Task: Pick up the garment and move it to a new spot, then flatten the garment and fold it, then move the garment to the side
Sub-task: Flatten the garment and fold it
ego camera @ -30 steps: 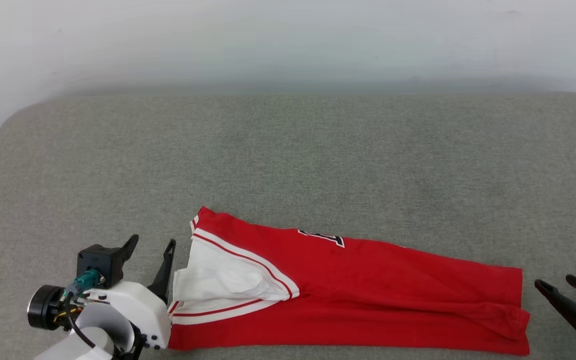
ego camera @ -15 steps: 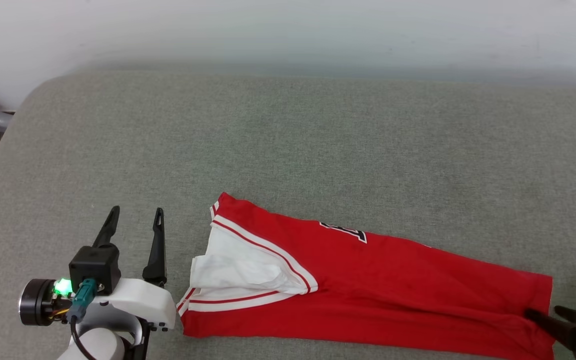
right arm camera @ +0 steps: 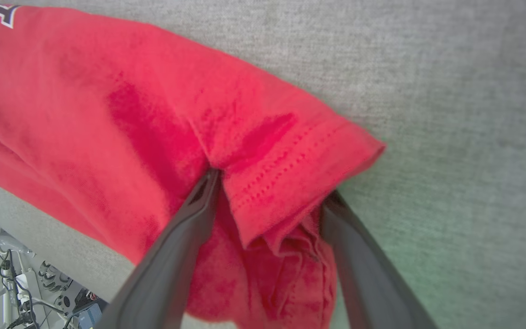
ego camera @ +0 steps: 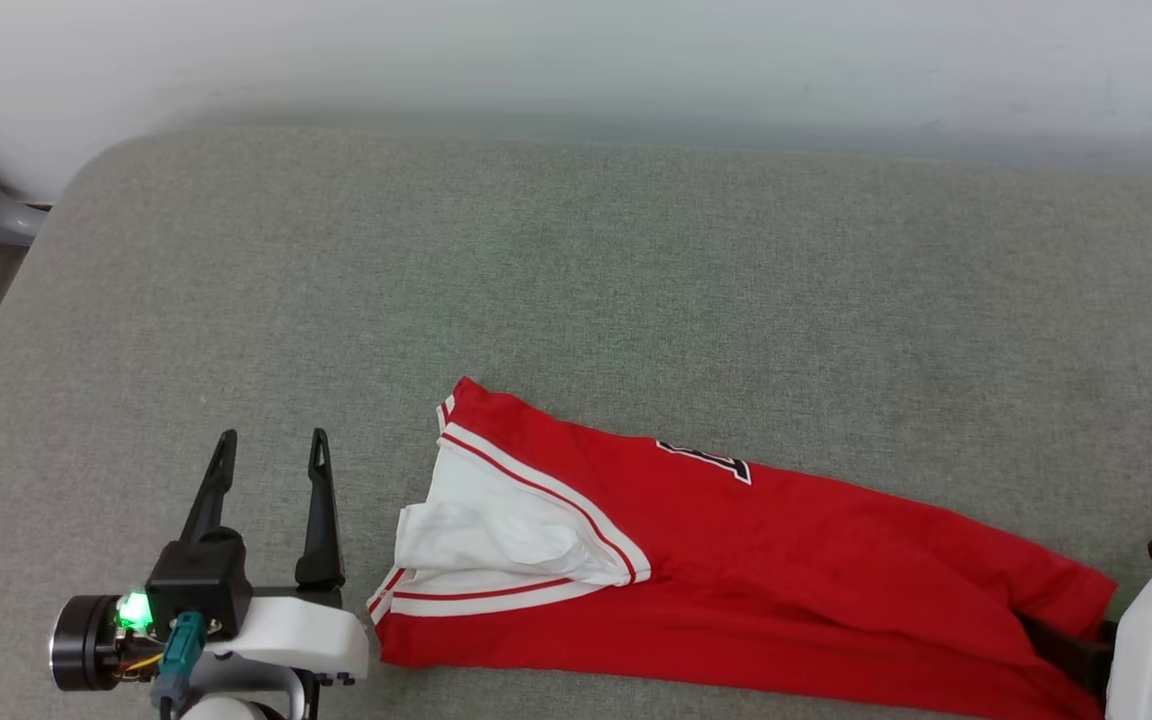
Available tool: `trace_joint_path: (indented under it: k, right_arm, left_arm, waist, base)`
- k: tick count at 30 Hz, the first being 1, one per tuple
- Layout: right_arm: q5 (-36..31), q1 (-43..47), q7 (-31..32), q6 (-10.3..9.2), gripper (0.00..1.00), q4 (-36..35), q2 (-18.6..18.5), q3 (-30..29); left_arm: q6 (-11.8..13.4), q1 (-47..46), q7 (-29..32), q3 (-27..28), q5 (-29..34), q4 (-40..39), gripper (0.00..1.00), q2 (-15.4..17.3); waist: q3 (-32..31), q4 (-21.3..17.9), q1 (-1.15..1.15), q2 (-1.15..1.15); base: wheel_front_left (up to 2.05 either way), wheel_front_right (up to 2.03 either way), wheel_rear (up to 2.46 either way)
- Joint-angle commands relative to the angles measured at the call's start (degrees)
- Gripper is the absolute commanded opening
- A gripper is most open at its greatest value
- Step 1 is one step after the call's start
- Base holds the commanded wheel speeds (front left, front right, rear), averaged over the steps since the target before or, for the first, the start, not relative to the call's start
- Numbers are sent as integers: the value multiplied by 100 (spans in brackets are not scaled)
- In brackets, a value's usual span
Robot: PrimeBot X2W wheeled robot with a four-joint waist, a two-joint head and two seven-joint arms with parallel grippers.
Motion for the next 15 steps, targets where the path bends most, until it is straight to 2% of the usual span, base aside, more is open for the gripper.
trace_joint_path:
  k: [1,4,5,6,7,15]
  right_arm:
    - [66,60,18,18,100,71,265,258]
    - [114,79,-128,18,100,160,200,385]
    - [97,81,-201,17,46,197,159,410]
    - [113,82,-261,17,14,245,130,423]
    - [143,84,-295,17,0,280,100,447]
    - [250,-49,-639,4,0,556,-407,374]
  left_arm:
    - [-56,106,-28,82,103,-23,100,-82]
    - [-216,227,-28,306,339,3,100,-313]
    - [-262,274,-28,379,415,9,100,-378]
    - [-317,327,-28,441,482,22,100,-440]
    - [-354,367,-28,506,561,27,100,-502]
    - [-601,595,-28,891,1081,126,100,-799]
  waist:
    - [-20,6,0,0]
    - [-70,4,0,0]
    - [-90,0,0,0]
    - [-109,-6,0,0]
    - [-130,-15,0,0]
    - [-302,-109,0,0]
  base:
    - [0,0,0]
    - [0,0,0]
    - [0,0,0]
    - [0,0,0]
    - [0,0,0]
    - [0,0,0]
